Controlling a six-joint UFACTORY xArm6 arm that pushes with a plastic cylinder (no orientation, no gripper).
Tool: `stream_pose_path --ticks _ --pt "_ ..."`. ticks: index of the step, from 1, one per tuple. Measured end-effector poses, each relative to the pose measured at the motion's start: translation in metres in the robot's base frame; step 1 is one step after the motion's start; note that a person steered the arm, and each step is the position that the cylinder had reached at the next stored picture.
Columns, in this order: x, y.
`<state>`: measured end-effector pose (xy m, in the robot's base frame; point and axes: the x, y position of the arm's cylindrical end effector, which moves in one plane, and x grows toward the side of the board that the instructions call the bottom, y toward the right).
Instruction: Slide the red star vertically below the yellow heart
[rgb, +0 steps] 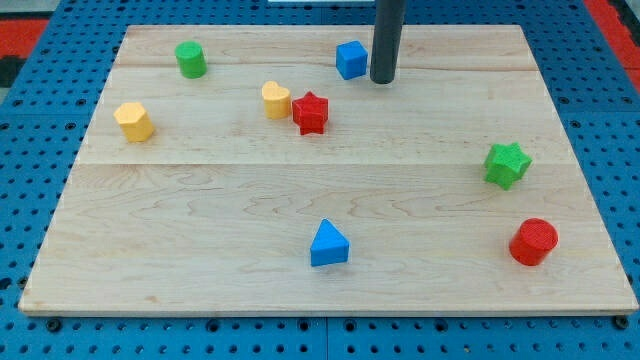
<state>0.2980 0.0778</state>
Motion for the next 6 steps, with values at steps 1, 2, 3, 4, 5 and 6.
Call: stream_pose_path --ticks 1,2,3,4,5,6 --pt "0.0 0.0" --pt "0.026 -0.028" --pt "0.042 -0.061" --pt "0.062 -0.09" --pt "0.085 -0.12" --pt "0.085 -0.161"
